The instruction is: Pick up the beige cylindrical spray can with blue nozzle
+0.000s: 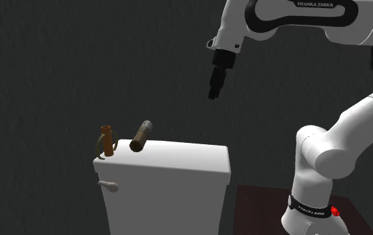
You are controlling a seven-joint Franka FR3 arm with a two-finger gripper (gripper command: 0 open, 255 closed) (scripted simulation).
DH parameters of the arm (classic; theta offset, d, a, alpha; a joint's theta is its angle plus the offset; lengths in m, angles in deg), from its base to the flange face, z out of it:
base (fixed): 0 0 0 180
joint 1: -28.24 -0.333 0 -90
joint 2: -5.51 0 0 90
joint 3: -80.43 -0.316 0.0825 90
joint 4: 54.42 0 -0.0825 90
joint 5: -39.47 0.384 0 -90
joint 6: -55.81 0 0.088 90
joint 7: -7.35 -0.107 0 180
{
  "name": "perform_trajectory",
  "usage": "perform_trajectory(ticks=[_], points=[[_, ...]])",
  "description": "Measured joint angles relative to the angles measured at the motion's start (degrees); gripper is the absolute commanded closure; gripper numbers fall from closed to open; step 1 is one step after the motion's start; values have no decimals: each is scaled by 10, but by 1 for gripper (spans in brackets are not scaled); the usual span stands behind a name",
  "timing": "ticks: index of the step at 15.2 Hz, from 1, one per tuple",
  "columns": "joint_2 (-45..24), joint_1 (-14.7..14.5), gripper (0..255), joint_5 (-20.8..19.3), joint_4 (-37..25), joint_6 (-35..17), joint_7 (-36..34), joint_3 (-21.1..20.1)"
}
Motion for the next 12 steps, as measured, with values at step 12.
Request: perform_trajectory(ticks=[12], points=[[-187,57,0,-5,-61,-131,-250,-104]])
